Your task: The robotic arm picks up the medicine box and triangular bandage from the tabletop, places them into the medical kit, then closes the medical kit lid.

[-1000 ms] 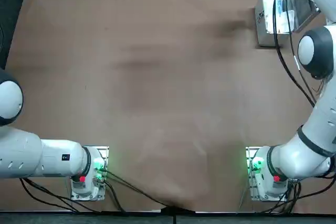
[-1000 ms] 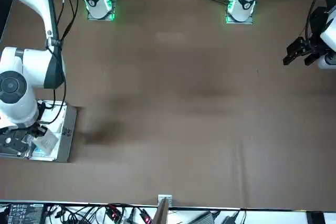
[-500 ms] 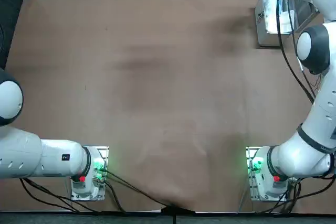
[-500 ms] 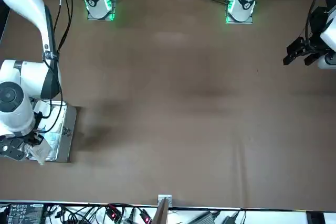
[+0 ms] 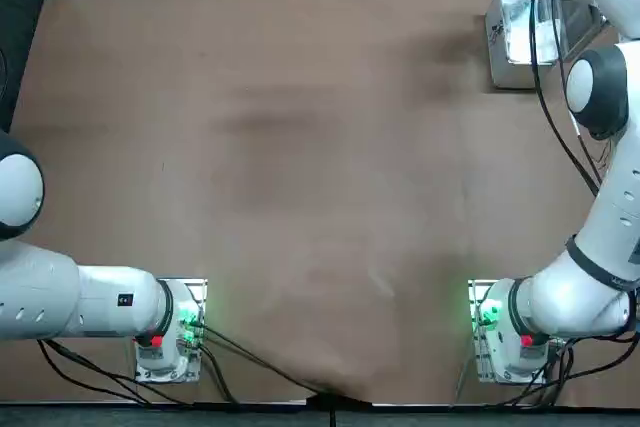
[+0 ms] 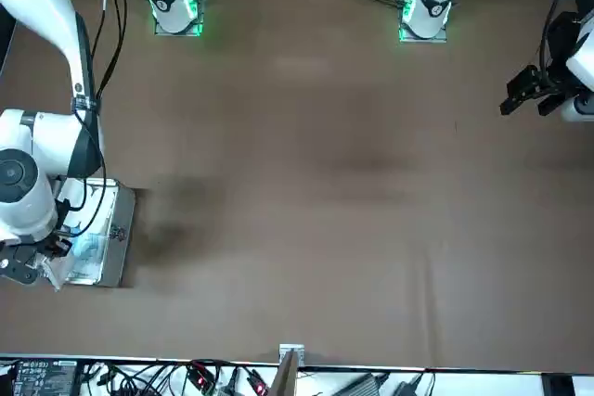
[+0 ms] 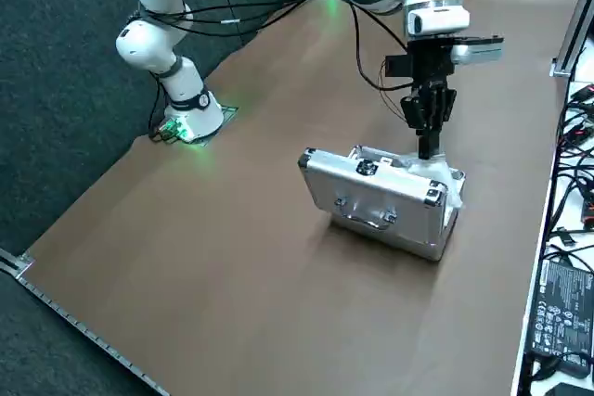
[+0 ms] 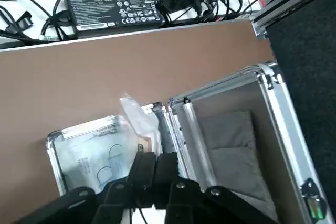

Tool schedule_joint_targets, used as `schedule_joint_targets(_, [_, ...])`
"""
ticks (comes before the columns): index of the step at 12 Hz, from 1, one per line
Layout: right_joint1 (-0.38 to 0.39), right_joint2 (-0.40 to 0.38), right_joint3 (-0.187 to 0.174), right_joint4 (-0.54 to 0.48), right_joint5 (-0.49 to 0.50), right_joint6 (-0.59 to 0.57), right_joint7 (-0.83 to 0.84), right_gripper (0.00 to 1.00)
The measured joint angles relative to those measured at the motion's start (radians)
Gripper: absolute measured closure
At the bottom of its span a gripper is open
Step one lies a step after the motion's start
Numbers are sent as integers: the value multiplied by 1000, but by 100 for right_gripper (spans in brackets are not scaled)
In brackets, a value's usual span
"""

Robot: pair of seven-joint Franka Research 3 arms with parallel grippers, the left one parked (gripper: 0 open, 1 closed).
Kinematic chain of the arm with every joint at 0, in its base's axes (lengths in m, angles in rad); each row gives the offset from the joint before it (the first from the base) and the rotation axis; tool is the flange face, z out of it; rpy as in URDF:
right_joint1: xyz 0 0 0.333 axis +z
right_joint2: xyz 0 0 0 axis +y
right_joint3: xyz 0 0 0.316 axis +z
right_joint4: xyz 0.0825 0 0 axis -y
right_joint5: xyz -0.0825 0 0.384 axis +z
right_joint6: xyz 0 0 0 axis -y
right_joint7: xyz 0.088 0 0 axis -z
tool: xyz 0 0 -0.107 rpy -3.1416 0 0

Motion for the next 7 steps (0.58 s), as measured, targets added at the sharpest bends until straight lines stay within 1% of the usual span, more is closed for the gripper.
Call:
schedule_joint_targets(3, [0,0,-8,5,-25,-23,-5,99])
schedule_joint_targets(5, [-1,0,-19,6,-28,-61,-30,99])
schedule_joint_targets(7, [-4,0,-21,7,-28,-102,-44,99])
